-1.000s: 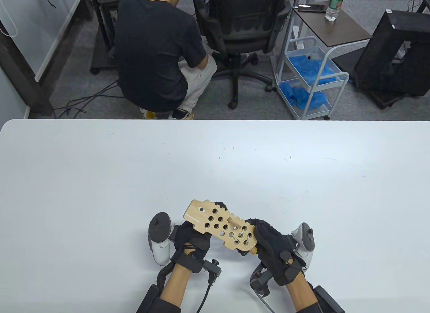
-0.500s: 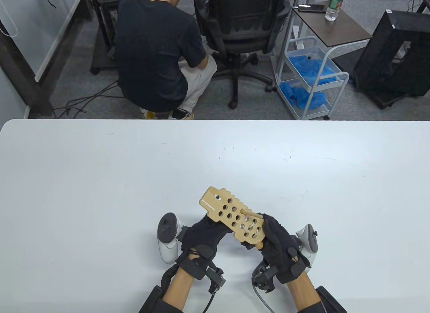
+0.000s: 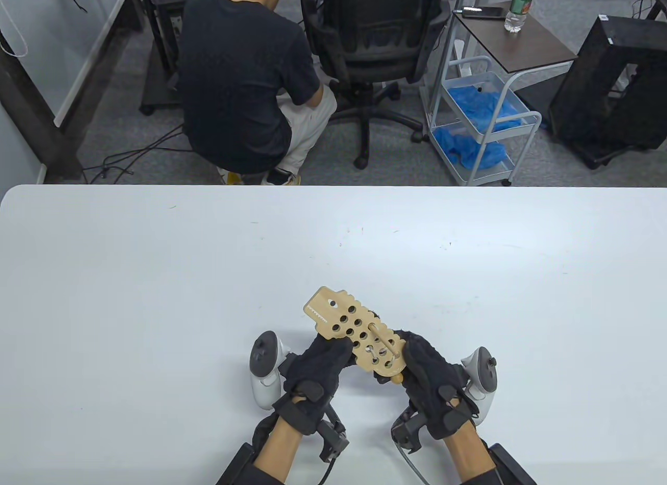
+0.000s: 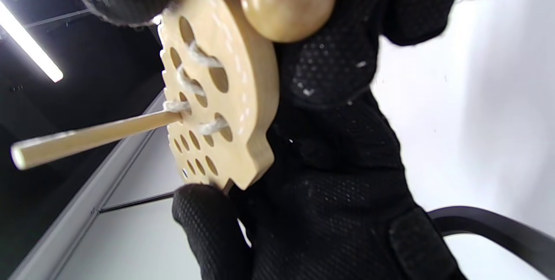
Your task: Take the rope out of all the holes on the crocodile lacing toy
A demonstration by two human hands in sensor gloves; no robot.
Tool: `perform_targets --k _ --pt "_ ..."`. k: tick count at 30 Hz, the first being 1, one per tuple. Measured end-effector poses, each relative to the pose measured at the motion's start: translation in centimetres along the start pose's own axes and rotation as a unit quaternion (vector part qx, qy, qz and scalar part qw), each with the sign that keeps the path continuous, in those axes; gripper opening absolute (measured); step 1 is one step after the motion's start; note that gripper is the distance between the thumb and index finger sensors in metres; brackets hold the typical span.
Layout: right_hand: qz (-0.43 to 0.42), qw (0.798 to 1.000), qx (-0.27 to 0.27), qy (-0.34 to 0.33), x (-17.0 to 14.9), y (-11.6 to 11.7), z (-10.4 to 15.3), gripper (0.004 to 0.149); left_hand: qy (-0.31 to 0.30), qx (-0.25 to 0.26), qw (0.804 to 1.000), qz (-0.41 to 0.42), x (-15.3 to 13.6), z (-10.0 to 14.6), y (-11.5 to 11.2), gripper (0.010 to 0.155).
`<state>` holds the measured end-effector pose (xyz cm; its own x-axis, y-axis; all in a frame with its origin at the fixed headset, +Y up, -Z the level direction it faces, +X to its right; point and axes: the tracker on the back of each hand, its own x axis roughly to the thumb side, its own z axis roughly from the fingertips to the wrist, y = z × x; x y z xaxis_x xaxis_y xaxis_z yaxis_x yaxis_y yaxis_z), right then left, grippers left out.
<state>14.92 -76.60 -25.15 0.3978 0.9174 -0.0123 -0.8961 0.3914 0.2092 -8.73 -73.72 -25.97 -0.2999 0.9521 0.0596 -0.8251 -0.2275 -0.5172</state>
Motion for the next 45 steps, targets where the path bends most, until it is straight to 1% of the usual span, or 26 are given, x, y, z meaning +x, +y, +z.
perform_targets --k 4,6,8,11,13,15,17,20,22,25,26,30,33,34,36,37,40,45 --pt "0.055 0.998 0.025 -0.012 0.5 0.5 0.0 0.051 -0.003 0.03 1.0 0.0 -0.1 0.2 0.5 0.067" --pt "0.106 0.993 0.041 -0.022 0.8 0.9 0.0 0.051 -0.005 0.051 0.999 -0.002 0.0 0.3 0.8 0.068" --pt "0.137 0.989 0.044 -0.031 1.1 1.1 0.1 0.05 -0.005 0.053 0.999 -0.004 0.1 0.3 1.1 0.069" --pt "0.19 0.979 0.012 -0.071 1.7 1.2 0.2 0.049 0.006 0.047 0.999 0.015 -0.1 0.2 1.2 0.07" --pt "0.216 0.973 0.001 -0.086 2.2 1.1 0.3 0.049 0.018 0.047 0.999 0.013 -0.3 0.2 1.3 0.072" --pt "0.24 0.965 -0.017 -0.106 2.7 0.9 0.5 0.049 0.035 0.059 0.998 -0.011 -0.3 0.3 1.4 0.073" --pt "0.269 0.954 -0.039 -0.125 3.2 0.7 0.7 0.048 0.056 0.085 0.994 -0.044 -0.3 0.6 1.6 0.073" --pt "0.31 0.936 -0.087 -0.145 3.9 0.3 1.1 0.048 0.089 0.13 0.982 -0.107 -0.1 1.0 2.0 0.071" --pt "0.33 0.926 -0.11 -0.144 4.2 0.0 1.3 0.048 0.104 0.141 0.973 -0.15 0.1 1.0 2.3 0.07" --pt "0.343 0.919 -0.124 -0.146 4.3 -0.3 1.3 0.048 0.124 0.149 0.964 -0.18 0.2 1.1 2.4 0.067" --pt "0.354 0.914 -0.128 -0.152 4.3 -0.3 1.4 0.048 0.129 0.153 0.963 -0.183 0.2 1.1 2.4 0.064" --pt "0.412 0.888 -0.128 -0.161 4.6 -0.1 1.5 0.048 0.138 0.156 0.961 -0.182 0.1 1.1 2.4 0.056" --pt "0.455 0.865 -0.118 -0.173 4.7 0.4 1.5 0.048 0.144 0.14 0.964 -0.174 -0.1 1.0 2.4 0.056" --pt "0.477 0.854 -0.112 -0.177 4.7 0.7 1.6 0.048 0.146 0.131 0.967 -0.165 -0.2 1.0 2.3 0.057" --pt "0.507 0.836 -0.104 -0.182 4.8 1.1 1.6 0.048 0.153 0.111 0.97 -0.152 -0.5 0.9 2.2 0.059" --pt "0.515 0.831 -0.103 -0.184 4.8 1.2 1.7 0.048 0.156 0.104 0.971 -0.149 -0.5 0.8 2.2 0.06" --pt "0.527 0.822 -0.106 -0.187 4.8 1.4 1.8 0.048 0.17 0.091 0.966 -0.171 -0.5 0.7 2.0 0.061" --pt "0.542 0.812 -0.104 -0.193 4.8 1.7 1.9 0.048 0.179 0.105 0.952 -0.227 -0.1 0.7 1.8 0.059"
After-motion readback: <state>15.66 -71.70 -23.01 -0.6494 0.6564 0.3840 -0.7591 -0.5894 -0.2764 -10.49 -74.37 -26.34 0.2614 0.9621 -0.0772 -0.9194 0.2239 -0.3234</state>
